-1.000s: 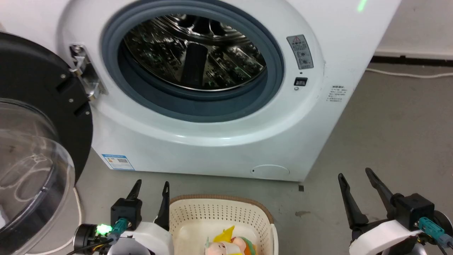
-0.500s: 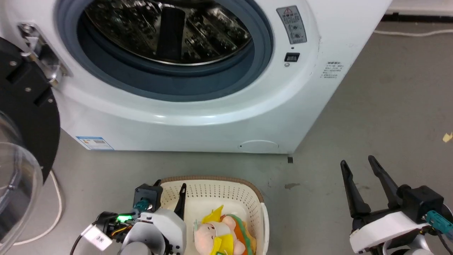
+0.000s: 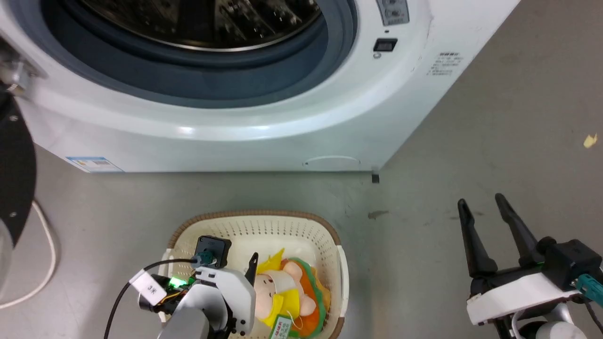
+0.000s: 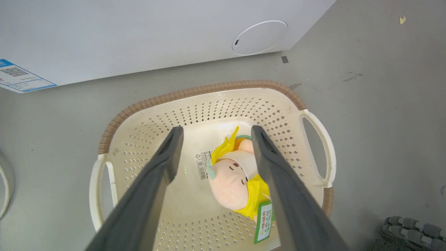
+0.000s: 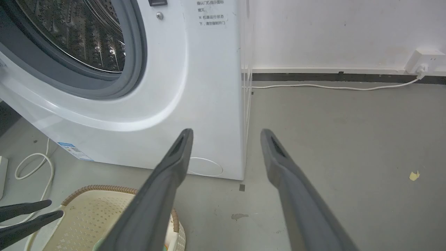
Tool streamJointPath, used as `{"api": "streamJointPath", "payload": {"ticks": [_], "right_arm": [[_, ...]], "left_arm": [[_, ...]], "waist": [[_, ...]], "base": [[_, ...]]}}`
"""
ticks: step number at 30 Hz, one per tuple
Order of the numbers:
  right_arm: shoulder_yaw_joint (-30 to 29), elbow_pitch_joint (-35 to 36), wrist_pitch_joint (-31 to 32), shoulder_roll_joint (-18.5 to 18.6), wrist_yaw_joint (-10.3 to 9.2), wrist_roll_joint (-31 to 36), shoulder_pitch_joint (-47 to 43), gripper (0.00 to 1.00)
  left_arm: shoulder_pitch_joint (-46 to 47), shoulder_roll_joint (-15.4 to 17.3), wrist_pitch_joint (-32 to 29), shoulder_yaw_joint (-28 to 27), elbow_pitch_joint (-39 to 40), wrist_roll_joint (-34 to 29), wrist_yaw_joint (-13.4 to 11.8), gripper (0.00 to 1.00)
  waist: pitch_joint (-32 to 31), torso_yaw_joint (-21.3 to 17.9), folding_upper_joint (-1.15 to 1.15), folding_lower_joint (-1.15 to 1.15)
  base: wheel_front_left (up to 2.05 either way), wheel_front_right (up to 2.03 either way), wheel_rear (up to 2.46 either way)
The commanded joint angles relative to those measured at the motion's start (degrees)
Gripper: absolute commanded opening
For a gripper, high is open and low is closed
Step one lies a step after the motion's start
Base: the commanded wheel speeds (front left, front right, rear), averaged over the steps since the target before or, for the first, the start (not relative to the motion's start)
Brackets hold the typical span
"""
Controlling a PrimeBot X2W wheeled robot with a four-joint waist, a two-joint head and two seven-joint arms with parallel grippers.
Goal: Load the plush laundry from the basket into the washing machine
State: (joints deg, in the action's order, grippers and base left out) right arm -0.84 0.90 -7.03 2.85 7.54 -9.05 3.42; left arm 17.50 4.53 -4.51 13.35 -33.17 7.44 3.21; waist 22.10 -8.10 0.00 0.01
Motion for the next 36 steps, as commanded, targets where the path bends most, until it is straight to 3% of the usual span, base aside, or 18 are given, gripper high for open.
{"api": "streamJointPath", "payload": {"ticks": [1,18,29,36], "right_arm": [[0.07,0.42,-0.50,0.01,-0.03,-0.59,1.13,1.00],[0.44,1.04,-2.54,0.02,-0.03,-3.98,3.22,1.00],[1.81,2.86,-3.84,0.02,-0.04,-6.47,4.98,1.00],[2.40,3.36,-4.68,0.02,-0.04,-8.28,5.69,1.00]], "left_arm": [[1.71,0.42,-0.37,0.84,-1.60,0.75,0.35,1.00],[9.76,2.59,-9.81,5.88,-13.37,5.01,0.99,1.00],[14.85,5.03,-12.34,9.05,-20.02,6.58,-0.64,1.00],[18.31,4.84,-12.81,8.15,-23.96,11.14,0.41,1.00]], "waist": [[1.37,-0.61,0.00,-0.01],[10.20,-4.28,0.00,-0.01],[16.46,-6.76,0.00,-0.01],[20.31,-8.03,0.00,-0.01]], "base": [[0.00,0.00,0.00],[0.00,0.00,0.00],[0.00,0.00,0.00],[0.00,0.00,0.00]]}}
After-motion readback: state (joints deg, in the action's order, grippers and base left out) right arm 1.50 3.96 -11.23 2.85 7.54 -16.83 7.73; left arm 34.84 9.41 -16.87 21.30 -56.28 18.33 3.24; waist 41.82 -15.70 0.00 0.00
